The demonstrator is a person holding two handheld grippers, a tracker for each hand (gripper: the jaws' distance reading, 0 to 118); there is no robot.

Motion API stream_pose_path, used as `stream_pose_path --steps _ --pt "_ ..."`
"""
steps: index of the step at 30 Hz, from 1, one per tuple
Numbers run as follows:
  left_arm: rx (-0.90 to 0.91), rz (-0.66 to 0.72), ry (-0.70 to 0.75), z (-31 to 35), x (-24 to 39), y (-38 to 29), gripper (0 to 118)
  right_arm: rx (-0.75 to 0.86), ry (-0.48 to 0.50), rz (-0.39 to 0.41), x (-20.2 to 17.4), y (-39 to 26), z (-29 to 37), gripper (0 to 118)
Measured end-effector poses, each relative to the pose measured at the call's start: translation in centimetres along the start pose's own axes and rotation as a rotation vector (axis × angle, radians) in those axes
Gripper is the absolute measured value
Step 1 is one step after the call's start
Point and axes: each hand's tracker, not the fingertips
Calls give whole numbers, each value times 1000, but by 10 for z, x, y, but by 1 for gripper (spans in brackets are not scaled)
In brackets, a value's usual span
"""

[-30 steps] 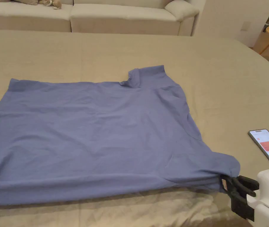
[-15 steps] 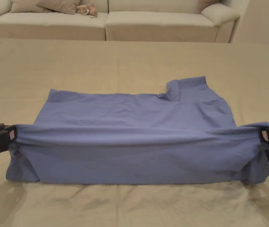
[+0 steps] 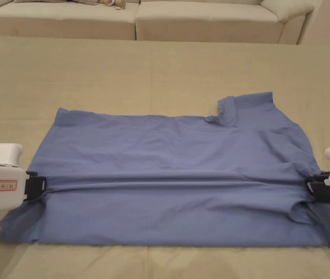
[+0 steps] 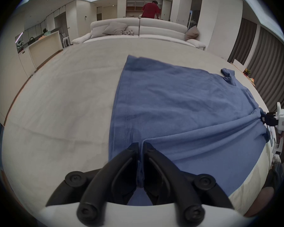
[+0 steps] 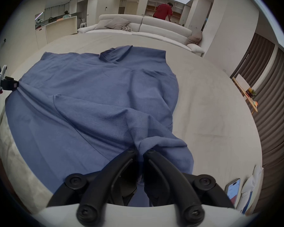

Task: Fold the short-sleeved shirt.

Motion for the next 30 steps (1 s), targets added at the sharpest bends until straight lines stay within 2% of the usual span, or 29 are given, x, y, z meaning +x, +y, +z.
stream_pose_path --steps 1,2,4,5,7,9,11,12,13,14,15,16,17,18,20,23,26,30 --pt "21 18 -1 1 0 1 17 15 -6 1 -2 -1 0 20" --pt "46 31 4 5 0 3 37 33 -18 -2 -3 -1 2 44" --pt "88 38 21 14 -3 3 94 81 -66 -45 1 -1 10 105" --pt "96 44 27 24 -3 3 100 123 -66 -77 4 -2 20 110" --pt "179 46 -19 60 -2 0 100 246 -57 -120 5 -7 54 104" --pt "251 24 -14 94 3 -13 100 323 -51 -125 2 -18 91 103" --pt "334 -3 -48 121 0 -36 100 397 -33 -139 -6 -37 129 95" --pt "355 -20 -67 136 2 -48 99 414 -17 -146 -11 -50 145 84" --pt "381 -21 -66 147 5 -61 93 423 -2 -148 -17 -64 158 58" --pt "416 -28 -55 157 8 -78 78 448 16 -147 -26 -78 168 28" --pt "445 -40 -41 173 27 -96 42 459 5 -146 -34 -95 176 1" --pt "445 -48 -27 178 32 -112 0 454 -14 -140 -43 -109 180 0" --pt "441 -52 -5 179 36 -125 0 452 -58 -144 -49 -123 183 0" --pt "432 -31 54 180 39 -139 0 448 -36 -156 -59 -133 186 0" --pt "335 28 -61 169 26 -161 0 415 6 -171 -68 -154 188 0" --pt "267 28 -25 155 31 -178 0 376 17 -193 -80 -175 186 0" --pt "259 9 -6 145 25 -173 0 351 19 -205 -88 -181 185 0" --pt "270 116 -31 134 6 -138 0 330 25 -202 -91 -179 184 0"
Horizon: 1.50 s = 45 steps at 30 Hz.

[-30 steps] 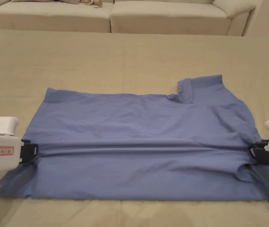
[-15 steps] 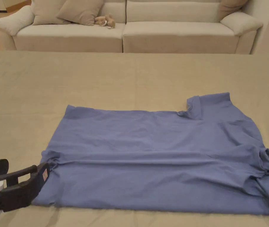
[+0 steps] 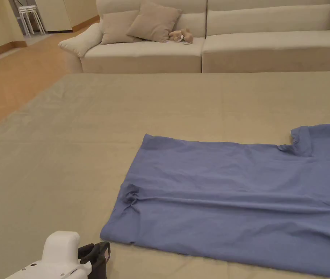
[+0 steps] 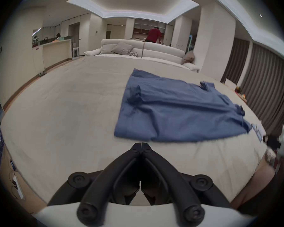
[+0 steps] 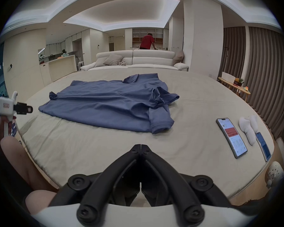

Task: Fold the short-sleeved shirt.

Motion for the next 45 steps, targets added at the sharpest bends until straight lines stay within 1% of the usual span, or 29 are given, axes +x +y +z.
stream_pose_path --steps 1,2,3,4,5,6,9,11,13,14,15,16,17,18,19,20,21,22,23,25,27,31,33,34,35,37,43,44,45 --pt "0 4 -7 -9 -7 7 0 -5 6 0 -2 1 -1 0" --pt "-17 13 -17 -18 -10 17 4 -10 15 2 -4 2 -2 0" --pt "-44 17 -13 -28 -12 25 23 -13 23 10 -3 2 -2 0" --pt "-55 23 -6 -35 -14 31 71 -16 28 18 -3 3 -3 0" --pt "-91 27 -3 -49 -19 34 105 -18 32 26 -5 4 -4 0" --pt "-147 33 11 -60 -21 38 118 -20 38 33 -7 5 -5 0" --pt "-162 31 22 -77 -20 43 118 -22 57 31 -10 6 -7 0" --pt "-214 15 74 -89 -17 44 118 -29 66 27 -11 6 -11 0" --pt "-281 14 41 -103 -19 41 118 -37 66 30 -10 5 -13 0" --pt "-297 18 5 -105 -15 38 115 -40 61 35 -10 4 -14 0" --pt "-279 1 23 -103 -10 35 107 -42 59 37 -9 4 -14 0" --pt "-254 -78 43 -100 -3 32 87 -47 60 36 -9 4 -14 0" --pt "-232 -177 50 -94 8 28 79 -53 61 34 -7 3 -16 0" --pt "-227 -215 77 -94 14 27 76 -57 59 31 -6 2 -17 0" --pt "-216 -210 67 -92 15 27 76 -61 58 28 -5 2 -18 0" --pt "-215 -193 27 -91 16 29 66 -64 58 26 -3 1 -17 0" --pt "-223 -162 -18 -87 18 30 46 -67 58 28 -3 1 -17 0" --pt "-216 -108 -45 -87 19 32 15 -68 57 30 -2 1 -17 0" --pt "-218 -90 -12 -88 21 33 15 -66 57 33 -2 2 -17 0" --pt "-225 -156 2 -86 29 33 15 -67 61 31 0 4 -17 0" --pt "-218 -167 9 -82 31 30 15 -62 65 28 4 7 -19 0" --pt "-198 -128 -5 -71 27 33 15 -77 57 18 20 22 -37 0" --pt "-194 -117 -15 -60 37 35 15 -136 45 -12 34 35 -55 0" --pt "-190 -113 -15 -58 39 36 15 -139 45 -19 40 41 -64 3" --pt "-190 -109 -19 -57 40 36 15 -166 54 -17 49 47 -77 15" --pt "-193 -105 -17 -62 33 37 15 -207 41 -1 62 58 -99 65" --pt "-202 -98 -6 -65 30 34 15 -270 23 -11 69 72 -167 66" --pt "-207 -93 -8 -65 29 34 15 -318 -12 0 71 66 -177 64" --pt "-209 -90 -9 -66 28 34 15 -356 -7 -1 71 64 -181 59"
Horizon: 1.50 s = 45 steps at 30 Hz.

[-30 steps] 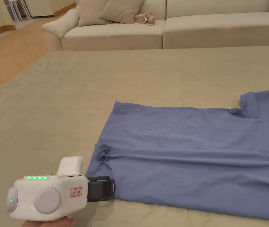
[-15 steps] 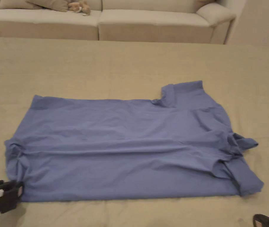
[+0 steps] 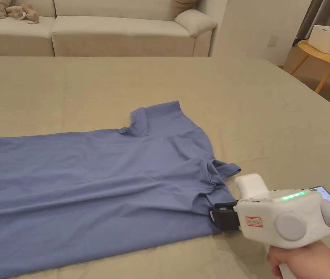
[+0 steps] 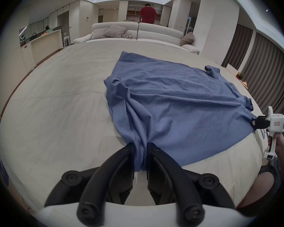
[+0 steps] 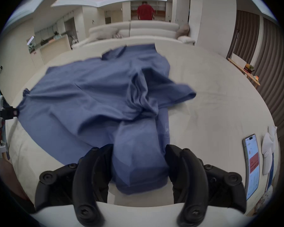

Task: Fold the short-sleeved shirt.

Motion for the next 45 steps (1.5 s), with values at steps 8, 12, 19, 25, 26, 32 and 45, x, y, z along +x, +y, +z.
stream_pose_path --steps 8,12,19,25,26,32,45 --pt "0 -11 -12 2 -3 2 15 61 79 -18 -6 -9 19 7" --pt "28 2 -32 16 -10 3 15 137 118 -101 -1 -8 53 7" --pt "100 37 -83 82 -18 -6 15 195 159 -26 -10 -23 141 7" --pt "76 57 -128 130 -33 -56 15 140 160 12 -9 -85 183 7" --pt "66 50 -131 133 -33 -65 15 125 148 31 -10 -95 185 7" --pt "-18 50 -127 127 -23 -120 15 73 114 53 -21 -138 173 7" --pt "77 -72 4 130 -8 -138 104 157 -27 -30 -17 -158 175 102"
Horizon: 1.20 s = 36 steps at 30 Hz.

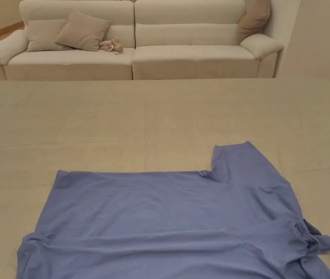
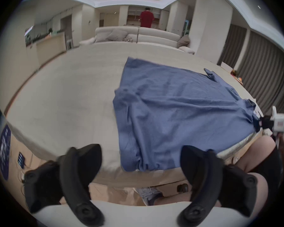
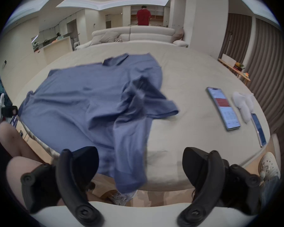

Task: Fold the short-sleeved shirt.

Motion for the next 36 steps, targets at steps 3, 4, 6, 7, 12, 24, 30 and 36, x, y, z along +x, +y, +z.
stream_pose_path --steps 3,4,6,7,12,24,30,36 --pt "93 4 -7 31 14 22 104 151 -56 -7 -1 19 40 97" --pt "128 15 -19 41 17 31 102 194 -29 -23 -2 26 51 82" --pt "218 37 -80 58 27 50 87 277 26 -48 -1 37 65 27" --pt "242 42 -94 65 37 61 60 304 25 -43 -6 42 68 1" --pt "245 62 -112 27 23 84 0 308 73 -1 -34 71 63 0" --pt "12 160 -15 -151 -44 228 0 258 176 81 -68 134 4 0" --pt "-165 116 -39 -221 -45 255 73 211 225 118 -73 139 -29 0" --pt "-192 95 -16 -251 -42 256 109 195 245 141 -78 147 -43 0"
